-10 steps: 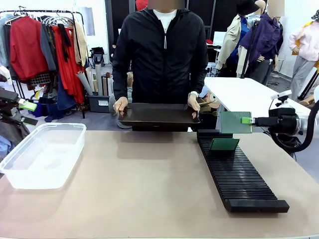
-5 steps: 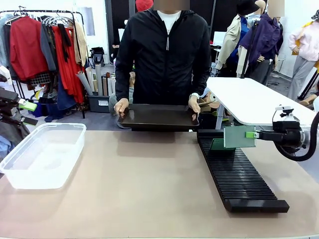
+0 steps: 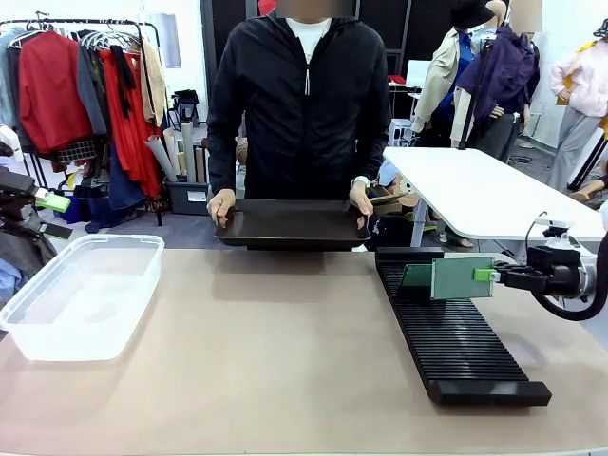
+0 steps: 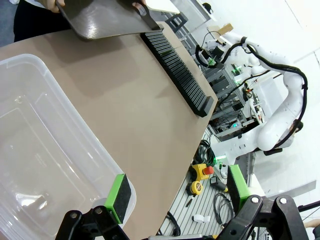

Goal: Sort PCBs into racks and boxes based on the side picked up.
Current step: If the short side of the Blank PCB is picked up, insert it into the PCB Rack ; if the long side is picked up, place it in the Organizing box.

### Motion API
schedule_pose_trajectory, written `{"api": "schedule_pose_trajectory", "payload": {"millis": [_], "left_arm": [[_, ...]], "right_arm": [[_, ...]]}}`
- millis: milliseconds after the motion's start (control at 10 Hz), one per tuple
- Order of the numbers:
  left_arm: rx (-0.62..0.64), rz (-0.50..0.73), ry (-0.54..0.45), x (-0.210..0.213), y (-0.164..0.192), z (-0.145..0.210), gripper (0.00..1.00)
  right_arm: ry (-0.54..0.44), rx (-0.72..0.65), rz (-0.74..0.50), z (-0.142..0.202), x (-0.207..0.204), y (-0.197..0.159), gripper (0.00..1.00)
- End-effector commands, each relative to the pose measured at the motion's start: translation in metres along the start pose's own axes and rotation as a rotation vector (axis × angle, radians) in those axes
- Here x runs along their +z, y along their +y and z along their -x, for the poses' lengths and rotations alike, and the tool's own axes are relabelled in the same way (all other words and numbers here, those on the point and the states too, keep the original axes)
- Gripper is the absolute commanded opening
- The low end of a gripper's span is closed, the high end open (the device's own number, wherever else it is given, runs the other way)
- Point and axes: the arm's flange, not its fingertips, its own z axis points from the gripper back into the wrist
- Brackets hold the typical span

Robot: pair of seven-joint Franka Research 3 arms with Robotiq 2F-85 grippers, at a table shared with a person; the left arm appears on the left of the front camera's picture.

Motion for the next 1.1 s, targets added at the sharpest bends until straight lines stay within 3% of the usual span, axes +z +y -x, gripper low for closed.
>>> {"api": "schedule_pose_trajectory", "payload": {"millis": [0, 500, 1000], "left_arm": [[0.008, 0.006, -0.002, 0.0, -0.003, 0.0, 1.0], [0.008, 0.006, -0.002, 0.0, -0.003, 0.0, 1.0], [0.008, 0.006, -0.002, 0.0, -0.003, 0.0, 1.0]], "right_arm": [[0.005, 0.083, -0.012, 0.01, -0.002, 0.01, 0.0], [0.008, 0.232, -0.074, 0.028, -0.004, 0.01, 0.0], [0.027, 0.317, -0.05, 0.036, -0.005, -0.003, 0.0]]}}
